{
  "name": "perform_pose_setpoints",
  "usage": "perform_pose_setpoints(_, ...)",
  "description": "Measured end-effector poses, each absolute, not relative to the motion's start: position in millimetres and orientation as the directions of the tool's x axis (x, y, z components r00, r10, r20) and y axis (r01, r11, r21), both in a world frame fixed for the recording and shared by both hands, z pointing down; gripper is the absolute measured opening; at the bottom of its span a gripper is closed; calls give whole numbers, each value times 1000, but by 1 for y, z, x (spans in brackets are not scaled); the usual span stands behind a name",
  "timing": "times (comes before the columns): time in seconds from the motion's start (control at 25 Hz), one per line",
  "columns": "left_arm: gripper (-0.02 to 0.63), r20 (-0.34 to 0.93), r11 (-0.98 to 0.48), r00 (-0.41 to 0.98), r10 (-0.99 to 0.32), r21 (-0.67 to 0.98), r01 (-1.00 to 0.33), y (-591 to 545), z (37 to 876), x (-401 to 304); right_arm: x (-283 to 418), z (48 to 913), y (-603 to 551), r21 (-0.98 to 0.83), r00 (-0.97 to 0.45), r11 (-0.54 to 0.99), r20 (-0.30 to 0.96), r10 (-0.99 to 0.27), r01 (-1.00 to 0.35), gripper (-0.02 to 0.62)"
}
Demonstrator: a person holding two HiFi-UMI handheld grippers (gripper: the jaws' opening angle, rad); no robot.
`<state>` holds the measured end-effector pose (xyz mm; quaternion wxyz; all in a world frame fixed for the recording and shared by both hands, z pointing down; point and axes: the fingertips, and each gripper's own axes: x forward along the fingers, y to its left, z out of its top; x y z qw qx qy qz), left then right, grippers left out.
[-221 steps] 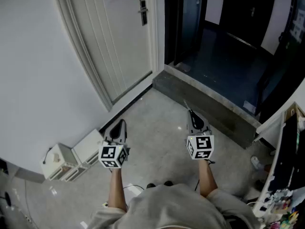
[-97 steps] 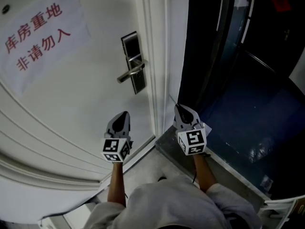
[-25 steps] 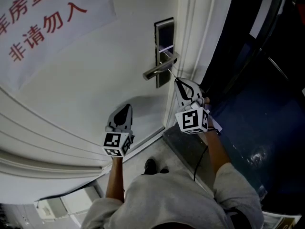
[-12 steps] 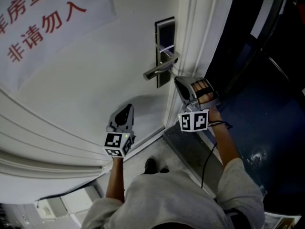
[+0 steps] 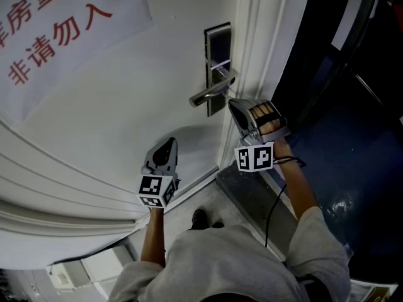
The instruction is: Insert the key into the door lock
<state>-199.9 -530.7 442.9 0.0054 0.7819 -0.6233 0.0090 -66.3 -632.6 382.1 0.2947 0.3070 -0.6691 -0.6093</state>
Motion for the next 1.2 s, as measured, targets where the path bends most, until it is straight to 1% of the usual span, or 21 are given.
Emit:
perform_pose_setpoints(0.48, 18, 24, -231, 231, -973, 2, -973, -532, 446, -198, -74, 381, -641, 999, -632, 49, 30, -775, -13, 29)
perform_pose_setpoints(0.72, 17, 40, -225, 225, -973, 12, -974, -529, 446, -200, -80, 381, -649, 998, -631, 52, 26, -775, -23, 29)
perform_pose_setpoints(1.2, 17, 28, -215, 214, -976, -9, -977, -526, 443, -209, -91, 382, -659, 999, -629, 41, 11, -778, -34, 29)
